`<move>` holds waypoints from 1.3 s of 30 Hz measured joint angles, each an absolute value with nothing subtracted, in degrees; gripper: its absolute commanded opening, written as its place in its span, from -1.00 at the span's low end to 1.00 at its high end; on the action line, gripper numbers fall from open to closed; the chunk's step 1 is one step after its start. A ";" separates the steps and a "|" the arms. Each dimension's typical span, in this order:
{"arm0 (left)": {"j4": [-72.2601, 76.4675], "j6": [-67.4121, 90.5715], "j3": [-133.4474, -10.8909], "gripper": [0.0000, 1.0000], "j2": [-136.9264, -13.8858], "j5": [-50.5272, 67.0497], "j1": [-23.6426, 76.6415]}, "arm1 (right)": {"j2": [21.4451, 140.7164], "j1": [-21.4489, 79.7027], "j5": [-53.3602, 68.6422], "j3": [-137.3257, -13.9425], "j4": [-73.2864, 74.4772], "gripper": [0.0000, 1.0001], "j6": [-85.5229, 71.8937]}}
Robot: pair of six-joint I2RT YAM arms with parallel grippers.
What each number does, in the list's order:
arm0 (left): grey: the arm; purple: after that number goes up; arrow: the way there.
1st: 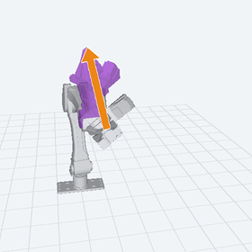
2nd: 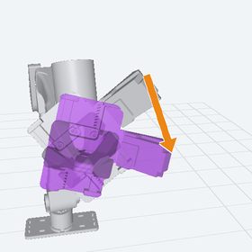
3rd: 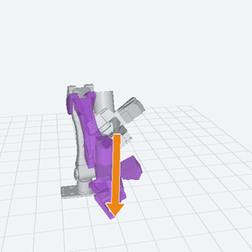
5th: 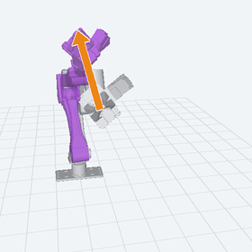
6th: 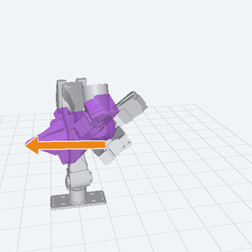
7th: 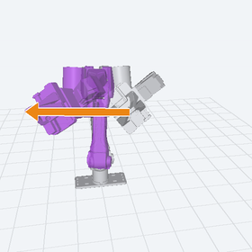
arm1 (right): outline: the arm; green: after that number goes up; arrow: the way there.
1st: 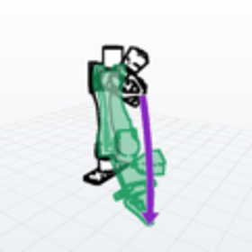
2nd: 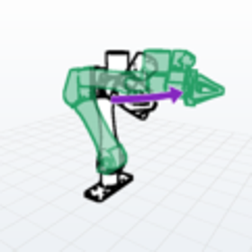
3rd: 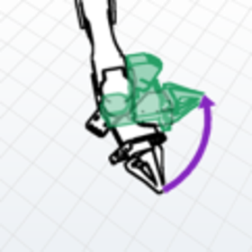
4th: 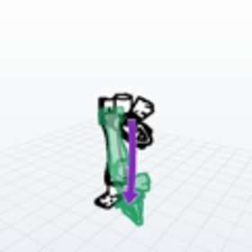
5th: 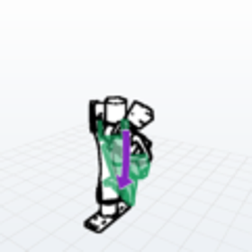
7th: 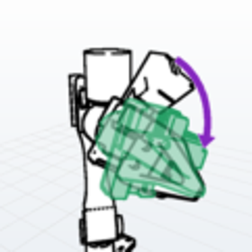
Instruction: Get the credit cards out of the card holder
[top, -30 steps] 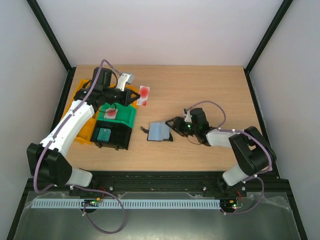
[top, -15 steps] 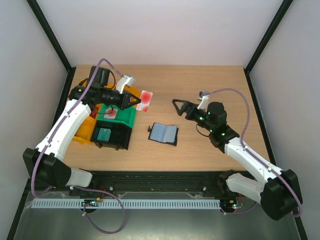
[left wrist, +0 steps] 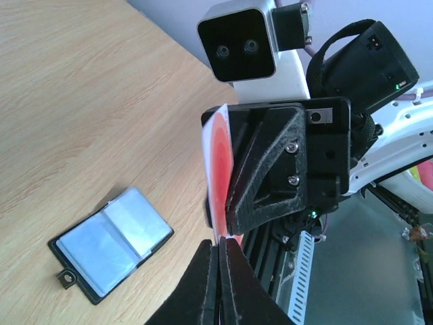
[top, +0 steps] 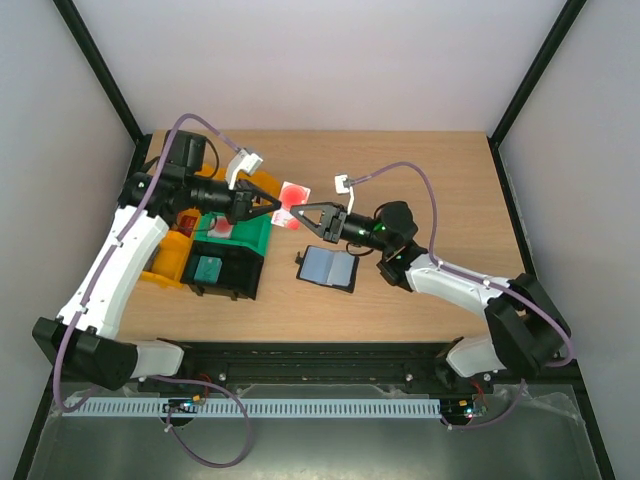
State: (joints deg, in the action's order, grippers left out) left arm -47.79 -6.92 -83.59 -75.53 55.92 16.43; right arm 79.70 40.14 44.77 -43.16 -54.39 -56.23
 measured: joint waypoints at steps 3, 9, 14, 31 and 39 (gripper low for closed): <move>-47.94 -7.07 -83.59 -0.43 -75.42 56.36 16.01 | 79.88 40.27 44.80 -43.20 -55.57 -0.97 -57.08; -48.56 -7.11 -83.57 0.98 -75.00 46.92 13.65 | 80.36 40.58 37.87 -47.53 -45.65 -0.97 -55.20; -49.67 -9.61 -83.64 0.98 -75.09 30.44 6.61 | 87.61 40.47 32.53 -60.12 -33.52 -0.97 -52.38; -58.28 -11.14 -91.33 0.98 -89.91 -2.00 -21.34 | 124.79 46.11 34.65 -99.04 -6.35 -0.97 -63.09; -63.02 -12.69 -80.55 0.98 -80.25 -11.51 -23.53 | 134.28 50.87 35.16 -113.03 -1.56 -0.97 -66.92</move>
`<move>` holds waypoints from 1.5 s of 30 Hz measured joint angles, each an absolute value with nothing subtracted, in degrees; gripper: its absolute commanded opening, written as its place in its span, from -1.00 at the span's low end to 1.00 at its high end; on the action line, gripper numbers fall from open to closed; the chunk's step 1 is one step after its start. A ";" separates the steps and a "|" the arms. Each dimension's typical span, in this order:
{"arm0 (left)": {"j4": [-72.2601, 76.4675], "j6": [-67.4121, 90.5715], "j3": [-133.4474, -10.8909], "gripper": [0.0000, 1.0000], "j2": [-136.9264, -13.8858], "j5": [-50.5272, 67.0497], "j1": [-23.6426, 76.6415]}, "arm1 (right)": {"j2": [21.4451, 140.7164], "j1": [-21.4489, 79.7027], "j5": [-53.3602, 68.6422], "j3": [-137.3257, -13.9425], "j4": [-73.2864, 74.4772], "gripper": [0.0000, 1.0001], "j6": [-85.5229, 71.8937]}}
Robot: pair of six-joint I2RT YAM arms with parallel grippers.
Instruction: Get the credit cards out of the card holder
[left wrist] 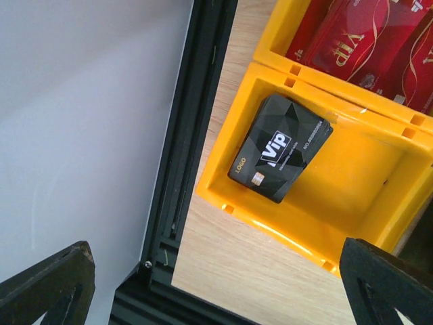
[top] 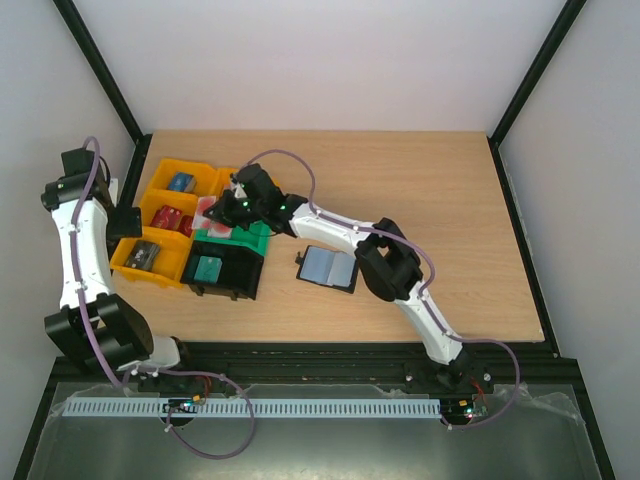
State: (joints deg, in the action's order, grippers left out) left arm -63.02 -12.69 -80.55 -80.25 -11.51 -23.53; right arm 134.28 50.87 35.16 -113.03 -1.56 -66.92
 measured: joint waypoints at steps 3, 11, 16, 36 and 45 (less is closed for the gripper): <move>-64.23 -13.08 -80.55 0.98 -79.46 -12.36 -23.44 | 135.98 51.57 34.85 -113.97 0.34 -0.97 -66.92; -65.84 -13.98 -80.62 0.98 -79.70 -13.54 -23.44 | 139.09 50.74 32.80 -114.37 4.95 -0.97 -66.00; -65.91 -14.59 -80.62 0.98 -80.34 -13.98 -23.44 | 142.63 50.41 32.42 -116.46 5.85 -0.97 -66.06; -65.89 -15.53 -80.62 0.98 -82.06 -14.15 -23.44 | 146.15 50.85 26.17 -124.57 14.02 0.07 -65.04; -65.98 -14.98 -81.45 0.98 -83.31 -13.02 -23.44 | 142.74 50.92 24.32 -126.63 18.31 0.41 -62.24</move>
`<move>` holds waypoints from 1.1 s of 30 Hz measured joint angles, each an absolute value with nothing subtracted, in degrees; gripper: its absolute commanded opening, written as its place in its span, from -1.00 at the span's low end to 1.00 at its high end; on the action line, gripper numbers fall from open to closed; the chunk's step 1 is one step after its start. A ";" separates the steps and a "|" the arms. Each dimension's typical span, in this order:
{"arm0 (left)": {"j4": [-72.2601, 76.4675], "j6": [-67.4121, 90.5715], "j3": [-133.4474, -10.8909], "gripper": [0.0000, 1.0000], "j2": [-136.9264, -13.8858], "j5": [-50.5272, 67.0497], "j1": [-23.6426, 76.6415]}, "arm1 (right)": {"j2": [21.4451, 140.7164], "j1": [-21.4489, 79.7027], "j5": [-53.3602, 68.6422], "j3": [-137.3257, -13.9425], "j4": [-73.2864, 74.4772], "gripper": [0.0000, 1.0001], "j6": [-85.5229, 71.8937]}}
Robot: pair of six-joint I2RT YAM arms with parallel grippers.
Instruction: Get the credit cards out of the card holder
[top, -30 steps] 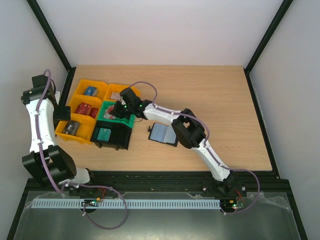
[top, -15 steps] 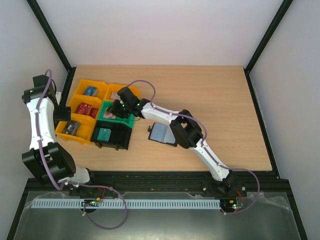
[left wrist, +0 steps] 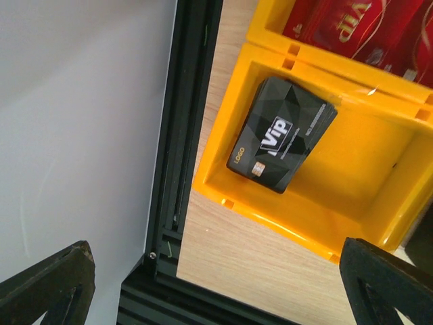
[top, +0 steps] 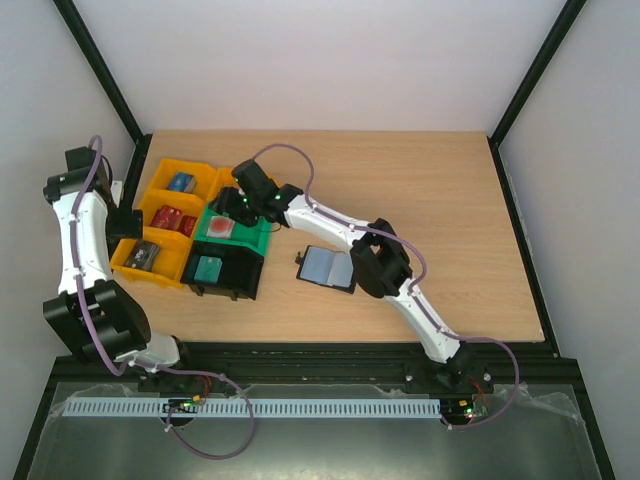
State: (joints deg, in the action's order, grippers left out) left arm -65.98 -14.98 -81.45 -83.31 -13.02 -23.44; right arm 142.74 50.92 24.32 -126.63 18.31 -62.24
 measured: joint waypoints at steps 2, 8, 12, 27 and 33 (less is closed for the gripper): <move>-65.93 -14.94 -82.54 0.98 -83.44 -11.97 -23.44 | 141.73 50.92 24.12 -128.53 18.92 0.95 -60.45; -64.55 -13.56 -86.15 0.98 -83.53 -6.07 -23.42 | 131.26 49.87 21.71 -129.51 21.80 0.97 -49.15; -61.08 -11.66 -88.60 0.98 -84.31 -0.34 -22.57 | 118.43 46.94 15.42 -124.25 23.70 0.97 -38.48; -15.46 -2.83 -49.71 0.98 -68.82 10.28 -7.79 | 54.63 12.93 -7.77 -34.28 -11.11 0.97 -21.47; 5.93 -0.78 -32.14 0.98 -57.01 8.71 -7.77 | 48.03 9.52 -16.73 -16.67 -29.82 0.97 -16.45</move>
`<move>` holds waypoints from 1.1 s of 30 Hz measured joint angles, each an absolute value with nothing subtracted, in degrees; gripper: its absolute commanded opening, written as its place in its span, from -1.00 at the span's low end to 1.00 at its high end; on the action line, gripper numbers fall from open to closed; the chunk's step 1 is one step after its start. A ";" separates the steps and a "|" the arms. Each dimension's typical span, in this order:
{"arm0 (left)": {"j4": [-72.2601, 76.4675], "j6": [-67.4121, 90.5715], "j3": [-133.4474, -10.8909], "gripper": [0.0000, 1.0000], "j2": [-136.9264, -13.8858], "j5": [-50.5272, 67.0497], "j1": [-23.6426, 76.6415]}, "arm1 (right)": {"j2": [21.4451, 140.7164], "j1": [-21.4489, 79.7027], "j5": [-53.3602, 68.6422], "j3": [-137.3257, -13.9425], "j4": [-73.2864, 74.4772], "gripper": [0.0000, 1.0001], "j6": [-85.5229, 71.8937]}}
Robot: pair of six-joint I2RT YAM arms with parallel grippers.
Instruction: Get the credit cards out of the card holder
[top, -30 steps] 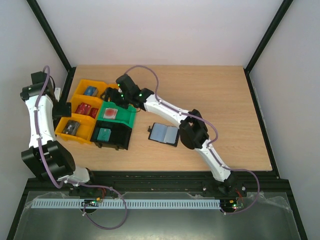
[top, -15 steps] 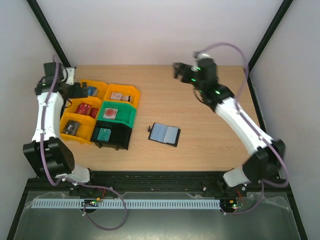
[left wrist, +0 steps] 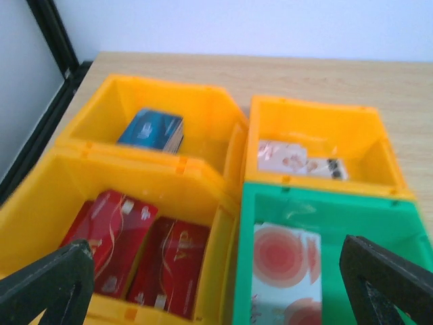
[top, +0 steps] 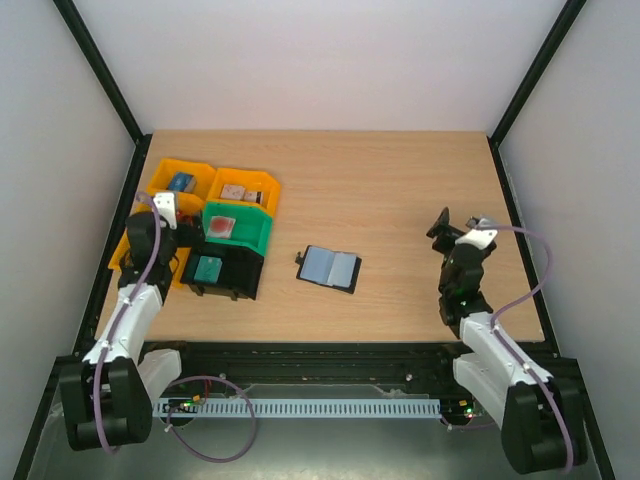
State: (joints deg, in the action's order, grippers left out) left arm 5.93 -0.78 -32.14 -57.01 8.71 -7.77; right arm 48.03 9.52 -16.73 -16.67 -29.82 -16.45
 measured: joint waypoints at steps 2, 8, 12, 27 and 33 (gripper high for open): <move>12.12 -0.60 -26.79 0.98 -57.08 7.49 -7.77 | 49.80 8.51 -18.72 -11.51 -36.60 0.97 -16.03; 30.11 0.23 -15.73 0.98 -62.48 7.03 -7.77 | 66.72 4.80 -21.76 -0.47 -60.25 0.97 -15.00; 45.41 1.61 -10.28 0.99 -68.82 8.05 -6.90 | 79.48 3.16 -18.02 -1.02 -74.89 0.97 -12.86; 75.16 3.09 -10.17 0.99 -87.59 6.31 -3.75 | 87.66 0.80 -3.07 -12.58 -74.28 0.97 -8.95; 74.02 3.05 -12.23 0.99 -87.64 6.07 -3.40 | 87.66 0.75 -2.48 -12.60 -72.99 0.97 -8.91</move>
State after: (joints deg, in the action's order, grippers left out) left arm 74.02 3.05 -12.23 -87.64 6.07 -3.40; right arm 87.66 0.75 -2.48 -12.60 -72.99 -8.91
